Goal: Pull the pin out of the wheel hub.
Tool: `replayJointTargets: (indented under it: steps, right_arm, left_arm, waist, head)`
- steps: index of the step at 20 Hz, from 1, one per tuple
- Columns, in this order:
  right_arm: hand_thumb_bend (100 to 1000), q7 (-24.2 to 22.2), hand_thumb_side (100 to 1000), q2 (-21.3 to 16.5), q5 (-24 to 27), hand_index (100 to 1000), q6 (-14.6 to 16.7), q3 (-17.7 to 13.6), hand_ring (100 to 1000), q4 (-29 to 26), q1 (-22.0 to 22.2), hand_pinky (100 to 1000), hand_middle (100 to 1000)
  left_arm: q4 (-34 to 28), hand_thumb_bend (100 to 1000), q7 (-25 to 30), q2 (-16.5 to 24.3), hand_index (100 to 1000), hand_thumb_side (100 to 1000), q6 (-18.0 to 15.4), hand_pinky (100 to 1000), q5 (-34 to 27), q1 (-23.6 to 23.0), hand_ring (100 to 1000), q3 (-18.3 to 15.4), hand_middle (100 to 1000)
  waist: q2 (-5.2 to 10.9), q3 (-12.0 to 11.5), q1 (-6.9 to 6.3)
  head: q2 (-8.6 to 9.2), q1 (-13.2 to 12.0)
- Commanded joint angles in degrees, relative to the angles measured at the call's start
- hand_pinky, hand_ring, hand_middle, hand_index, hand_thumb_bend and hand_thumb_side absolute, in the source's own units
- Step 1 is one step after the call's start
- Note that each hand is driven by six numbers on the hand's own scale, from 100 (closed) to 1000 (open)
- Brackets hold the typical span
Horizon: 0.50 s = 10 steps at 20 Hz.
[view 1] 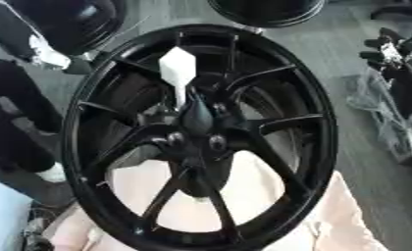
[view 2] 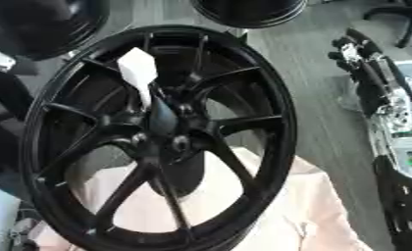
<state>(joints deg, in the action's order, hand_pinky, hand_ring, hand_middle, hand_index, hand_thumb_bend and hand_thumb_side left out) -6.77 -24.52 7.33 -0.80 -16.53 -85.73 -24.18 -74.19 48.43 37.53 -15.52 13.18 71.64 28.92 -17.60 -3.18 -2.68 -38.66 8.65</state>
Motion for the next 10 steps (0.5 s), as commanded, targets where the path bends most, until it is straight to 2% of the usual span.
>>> replayJointTargets:
  steps: [1,10]
  right_arm:
    - [100,-0.19,644,-1.53,-0.11,962,-0.01,-0.13,835,-0.81,-0.75,952,824]
    - [100,-0.62,646,-1.35,-0.12,961,-0.07,0.20,834,-0.80,-1.25,952,822]
  left_arm:
    - [0.57,492,3.54,-0.38,875,451,-4.18,913,0.15,1.88,901,0.16,845]
    - [1.95,495,3.54,-3.11,872,460,-4.97,926,0.28,3.65,910,0.73,851]
  waist:
    - [0.82,0.19,0.18]
    - [0.47,0.83,0.14]
  head:
    - [0.20,-0.15]
    - [0.55,-0.49]
